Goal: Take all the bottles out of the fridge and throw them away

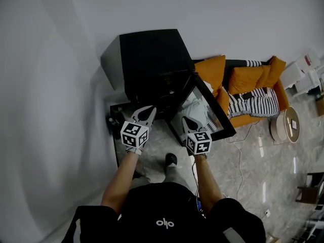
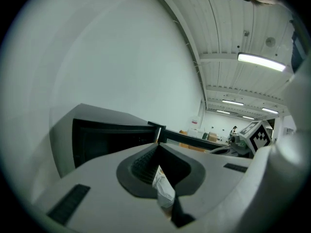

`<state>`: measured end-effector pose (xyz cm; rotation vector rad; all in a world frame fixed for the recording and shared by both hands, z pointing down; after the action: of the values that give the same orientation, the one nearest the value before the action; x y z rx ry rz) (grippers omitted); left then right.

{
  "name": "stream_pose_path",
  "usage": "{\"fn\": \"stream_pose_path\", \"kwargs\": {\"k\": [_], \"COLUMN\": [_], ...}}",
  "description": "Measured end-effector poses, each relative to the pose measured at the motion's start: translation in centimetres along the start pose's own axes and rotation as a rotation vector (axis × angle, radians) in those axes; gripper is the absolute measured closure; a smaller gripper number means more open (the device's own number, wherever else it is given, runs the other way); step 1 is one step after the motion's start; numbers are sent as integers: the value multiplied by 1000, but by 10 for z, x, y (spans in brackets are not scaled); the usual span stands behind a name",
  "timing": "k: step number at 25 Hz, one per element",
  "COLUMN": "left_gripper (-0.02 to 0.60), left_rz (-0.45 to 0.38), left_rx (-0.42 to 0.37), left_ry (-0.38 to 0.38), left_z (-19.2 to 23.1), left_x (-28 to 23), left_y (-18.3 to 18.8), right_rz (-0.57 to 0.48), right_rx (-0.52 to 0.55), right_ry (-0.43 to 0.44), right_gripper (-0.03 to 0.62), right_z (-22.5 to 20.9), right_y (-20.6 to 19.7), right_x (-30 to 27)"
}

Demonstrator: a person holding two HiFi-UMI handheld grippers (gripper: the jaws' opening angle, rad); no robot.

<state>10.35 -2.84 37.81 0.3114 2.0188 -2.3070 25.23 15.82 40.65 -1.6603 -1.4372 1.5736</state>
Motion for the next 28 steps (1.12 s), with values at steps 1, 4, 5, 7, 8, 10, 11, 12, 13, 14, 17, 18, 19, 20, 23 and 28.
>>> {"fn": "stream_pose_path", "kwargs": {"k": [1,4,5,7,8,10,11,12,13,14,17,18,19,20,23,28], "left_gripper": [575,575,575,575,575,575,575,575,575,575,575,575,575,575,575,575], "left_rz": [-2,-7,-7,-1,4,15,21,27,34,40,60,69,77,85,111,127], "left_rx": [-6,-24,-29,-43,-52,-69,-73,-73,-71,-69,-61,-54,-47,-44,-46,-61], "left_ry": [-8,-31,-39,-57,-68,-85,-91,-96,-101,-106,-116,-116,-116,-119,-136,-149], "left_z": [2,9,11,15,18,24,28,30,32,35,42,44,45,46,47,54], "left_x": [8,31,38,47,49,50,49,47,43,39,17,8,-1,-10,-35,-70], "left_y": [2,7,8,8,7,4,2,-1,-4,-6,-13,-16,-19,-22,-31,-35], "right_rz": [-9,-28,-32,-34,-36,-42,-46,-49,-51,-51,-48,-48,-46,-44,-40,-50], "right_rx": [-5,-14,-13,-12,-10,-3,-2,-4,-8,-13,-31,-35,-40,-44,-52,-49], "right_ry": [-10,-39,-47,-64,-73,-93,-104,-114,-122,-128,-143,-147,-151,-154,-163,-182], "right_gripper": [585,585,585,585,585,585,585,585,585,585,585,585,585,585,585,585], "right_z": [8,32,39,52,57,62,63,62,61,58,42,35,27,19,-2,-29], "right_y": [-1,-5,-7,-12,-15,-19,-20,-21,-22,-24,-24,-23,-22,-22,-22,-19], "right_x": [0,-2,-3,-6,-10,-19,-24,-29,-34,-39,-62,-70,-77,-84,-103,-130]}}
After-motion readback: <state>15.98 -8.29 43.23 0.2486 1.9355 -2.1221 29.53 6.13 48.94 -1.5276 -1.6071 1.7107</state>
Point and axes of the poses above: the fingertips, and each gripper's own axes: x backward along the fingers, z to its left, y out of its top, the point moved 9 cm from there along x, backward along the fingers, and after that the axes turned 7 degrees about -x, right-handed, at the moved point
